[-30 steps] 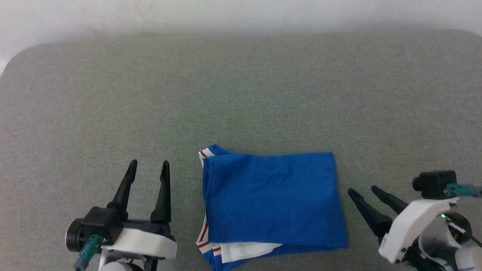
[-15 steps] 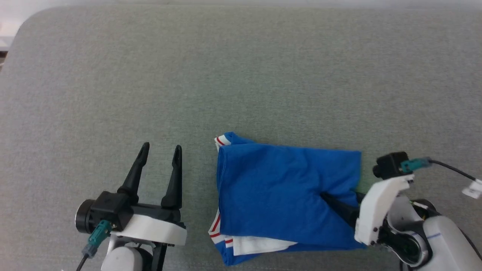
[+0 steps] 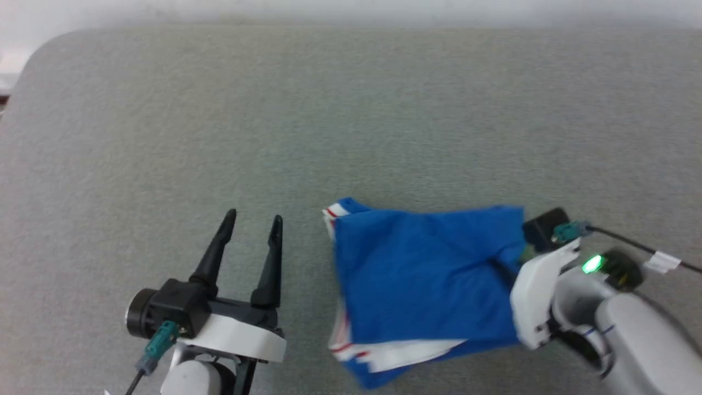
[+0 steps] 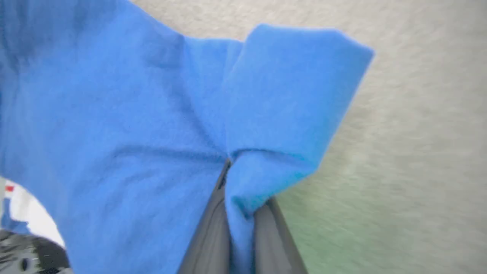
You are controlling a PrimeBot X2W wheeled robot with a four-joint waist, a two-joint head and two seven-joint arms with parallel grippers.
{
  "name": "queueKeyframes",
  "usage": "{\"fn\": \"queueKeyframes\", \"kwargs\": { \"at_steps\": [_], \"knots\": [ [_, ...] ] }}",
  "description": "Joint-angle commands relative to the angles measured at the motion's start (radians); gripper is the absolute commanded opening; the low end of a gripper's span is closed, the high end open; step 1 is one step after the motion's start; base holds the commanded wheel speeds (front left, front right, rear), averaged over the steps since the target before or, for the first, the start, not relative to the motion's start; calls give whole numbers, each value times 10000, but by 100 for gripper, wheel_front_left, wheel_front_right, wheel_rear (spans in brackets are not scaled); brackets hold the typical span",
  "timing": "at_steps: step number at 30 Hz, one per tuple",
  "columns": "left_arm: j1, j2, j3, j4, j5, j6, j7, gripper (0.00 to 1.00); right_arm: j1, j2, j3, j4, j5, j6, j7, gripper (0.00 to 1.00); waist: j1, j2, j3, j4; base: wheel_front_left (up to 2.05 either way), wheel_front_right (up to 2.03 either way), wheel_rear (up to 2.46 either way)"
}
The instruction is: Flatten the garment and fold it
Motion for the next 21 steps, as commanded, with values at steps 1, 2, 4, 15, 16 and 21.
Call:
{"fn": "queueKeyframes", "kwargs": {
  "at_steps": [1,2,4,15,16,21],
  "knots": [
    [-130,-16,-138,9,-52,61,-47,100,-498,-661,169,-219,-747,-25,-168,0,-1,0,-190,-563,0,0,0],
    [-155,-16,-205,3,-69,73,-47,100,-684,-918,323,-371,-1067,-25,-204,0,-1,0,-159,-751,0,0,0],
    [-240,-16,-342,-5,-106,99,-47,100,-1047,-1395,570,-692,-1525,-25,-176,0,-1,0,-33,-1123,0,0,0],
    [-1482,-17,-1113,-2,6,51,-47,100,-2724,-3958,1145,-1486,-2080,-25,293,0,-1,0,1688,-2626,0,0,0],
    [-1632,-17,-1190,29,13,39,-47,100,-2822,-4194,1154,-1404,-2107,-25,261,0,-1,0,1795,-2654,0,0,0],
    [-2238,-17,-1365,-61,234,-17,-47,100,-3291,-5389,1084,-800,-2375,-25,-214,0,-1,0,2702,-2880,0,0,0]
  ]
}}
